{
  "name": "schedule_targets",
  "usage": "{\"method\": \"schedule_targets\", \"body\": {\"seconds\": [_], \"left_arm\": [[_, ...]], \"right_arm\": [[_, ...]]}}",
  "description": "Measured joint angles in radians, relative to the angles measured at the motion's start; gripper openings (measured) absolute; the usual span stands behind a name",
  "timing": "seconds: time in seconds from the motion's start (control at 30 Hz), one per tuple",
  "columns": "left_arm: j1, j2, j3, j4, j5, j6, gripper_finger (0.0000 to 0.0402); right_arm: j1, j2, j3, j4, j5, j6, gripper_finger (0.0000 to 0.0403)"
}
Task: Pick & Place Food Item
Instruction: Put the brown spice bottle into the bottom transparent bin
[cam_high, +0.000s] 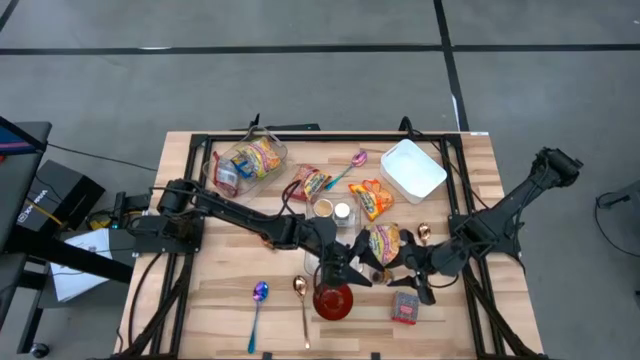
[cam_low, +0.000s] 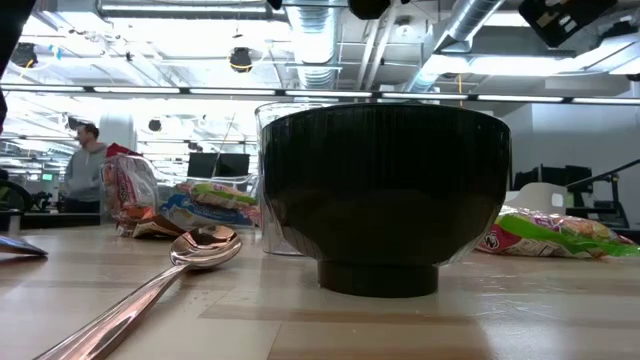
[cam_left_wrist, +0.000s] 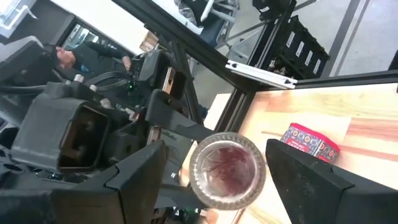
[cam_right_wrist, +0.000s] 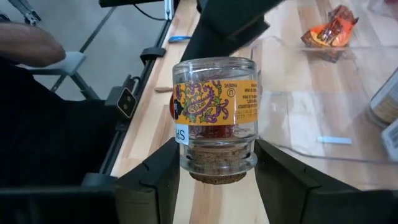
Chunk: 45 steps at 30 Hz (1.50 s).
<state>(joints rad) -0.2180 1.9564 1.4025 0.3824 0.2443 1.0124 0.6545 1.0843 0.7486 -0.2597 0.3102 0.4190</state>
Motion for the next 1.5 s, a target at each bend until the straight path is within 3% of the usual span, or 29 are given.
{"method": "schedule_targets", "body": {"seconds": [0.53,1.03,1.5], "left_arm": [[0.005,0.0,-0.001,-0.043,0.0,-0.008,0.0256],[0.005,-0.001,-0.001,-0.04,0.0,-0.031,0.0185],[0.004,-0.001,-0.002,-0.06,0.001,-0.103,0.0185]], "right_arm": [[-0.053,0.0,0.0,0.059,-0.077,-0.053,0.0167],[-0.053,0.0,0.0,0.055,-0.077,-0.053,0.0167],[-0.053,0.0,0.0,0.071,-0.095,-0.062,0.0232]]}}
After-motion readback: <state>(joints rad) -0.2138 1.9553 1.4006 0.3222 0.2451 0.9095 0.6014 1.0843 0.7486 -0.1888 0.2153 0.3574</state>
